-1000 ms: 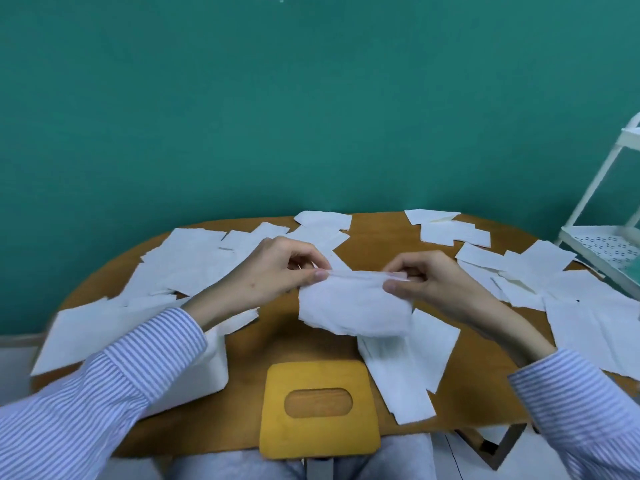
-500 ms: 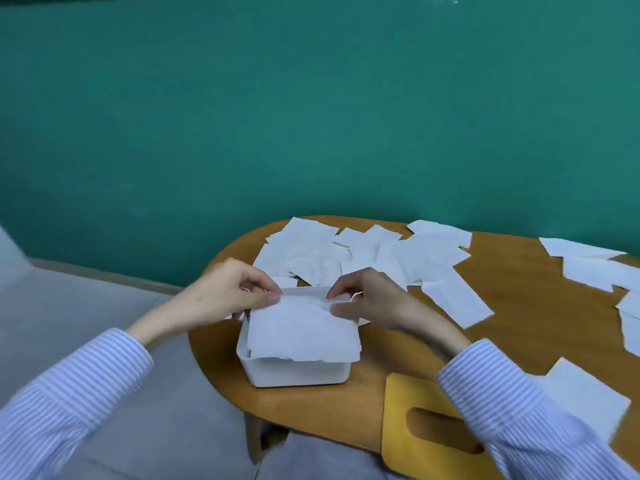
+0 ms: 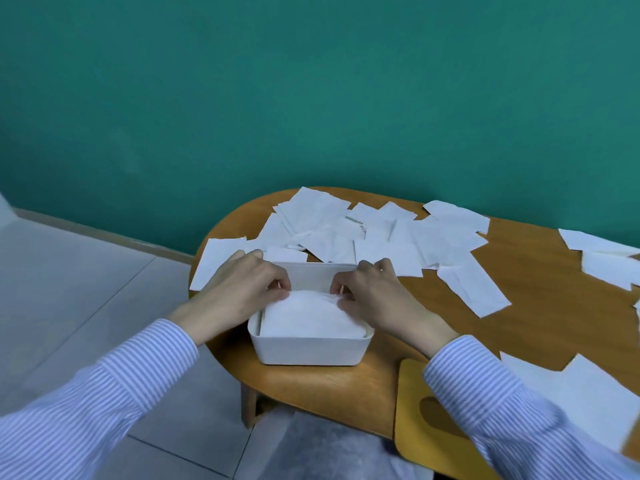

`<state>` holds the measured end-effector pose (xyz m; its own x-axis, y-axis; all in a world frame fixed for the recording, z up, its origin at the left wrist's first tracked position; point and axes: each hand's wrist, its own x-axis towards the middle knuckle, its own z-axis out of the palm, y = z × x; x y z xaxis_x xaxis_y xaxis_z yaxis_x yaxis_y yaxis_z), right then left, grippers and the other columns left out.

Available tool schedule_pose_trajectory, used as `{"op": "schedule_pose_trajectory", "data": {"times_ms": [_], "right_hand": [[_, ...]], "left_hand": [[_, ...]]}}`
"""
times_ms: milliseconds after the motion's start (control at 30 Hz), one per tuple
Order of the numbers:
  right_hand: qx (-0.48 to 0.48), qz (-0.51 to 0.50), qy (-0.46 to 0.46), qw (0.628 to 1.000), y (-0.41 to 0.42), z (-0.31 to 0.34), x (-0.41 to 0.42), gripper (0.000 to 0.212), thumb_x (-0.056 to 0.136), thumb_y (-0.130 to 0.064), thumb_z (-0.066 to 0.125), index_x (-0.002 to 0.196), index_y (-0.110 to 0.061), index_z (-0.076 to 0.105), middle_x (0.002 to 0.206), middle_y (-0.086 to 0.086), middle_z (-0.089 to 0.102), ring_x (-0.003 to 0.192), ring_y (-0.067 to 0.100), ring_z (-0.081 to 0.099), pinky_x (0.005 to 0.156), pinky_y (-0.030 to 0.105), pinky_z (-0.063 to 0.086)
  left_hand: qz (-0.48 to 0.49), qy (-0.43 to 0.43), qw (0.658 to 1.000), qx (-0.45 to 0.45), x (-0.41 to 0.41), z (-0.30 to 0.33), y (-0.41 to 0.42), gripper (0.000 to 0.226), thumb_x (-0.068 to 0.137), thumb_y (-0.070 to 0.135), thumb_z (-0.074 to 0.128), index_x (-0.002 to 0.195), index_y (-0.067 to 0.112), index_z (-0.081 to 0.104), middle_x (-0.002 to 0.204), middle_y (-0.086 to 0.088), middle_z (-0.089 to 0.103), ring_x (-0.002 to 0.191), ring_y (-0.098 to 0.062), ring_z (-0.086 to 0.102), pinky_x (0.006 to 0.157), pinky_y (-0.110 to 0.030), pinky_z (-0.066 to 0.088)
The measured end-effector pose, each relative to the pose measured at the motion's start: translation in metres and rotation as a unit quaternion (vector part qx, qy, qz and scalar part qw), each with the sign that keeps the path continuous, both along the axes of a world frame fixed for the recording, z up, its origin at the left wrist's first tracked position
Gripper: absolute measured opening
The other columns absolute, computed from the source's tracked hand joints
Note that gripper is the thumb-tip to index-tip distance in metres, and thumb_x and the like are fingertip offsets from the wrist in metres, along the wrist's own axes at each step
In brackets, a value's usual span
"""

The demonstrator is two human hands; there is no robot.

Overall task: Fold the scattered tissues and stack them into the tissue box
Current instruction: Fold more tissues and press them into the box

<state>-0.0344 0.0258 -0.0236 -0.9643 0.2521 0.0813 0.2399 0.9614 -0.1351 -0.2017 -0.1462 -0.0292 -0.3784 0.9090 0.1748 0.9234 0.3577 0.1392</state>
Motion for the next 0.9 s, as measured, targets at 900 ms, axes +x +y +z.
{"op": "schedule_pose_trajectory", "data": {"times_ms": [900], "right_hand": [[-0.1,0.018,0.04,0.994,0.013,0.024,0.046,0.04,0.089,-0.05,0.064,0.128,-0.044,0.057,0.129,-0.014,0.056,0.118,0.012,0.046,0.099,0.034,0.038]], "left_hand": [[-0.079,-0.045,0.995,-0.037,0.035,0.02,0.023,0.043,0.094,0.058,0.057,0.134,0.042,0.053,0.137,0.016,0.055,0.129,-0.009,0.045,0.105,-0.035,0.036]]}}
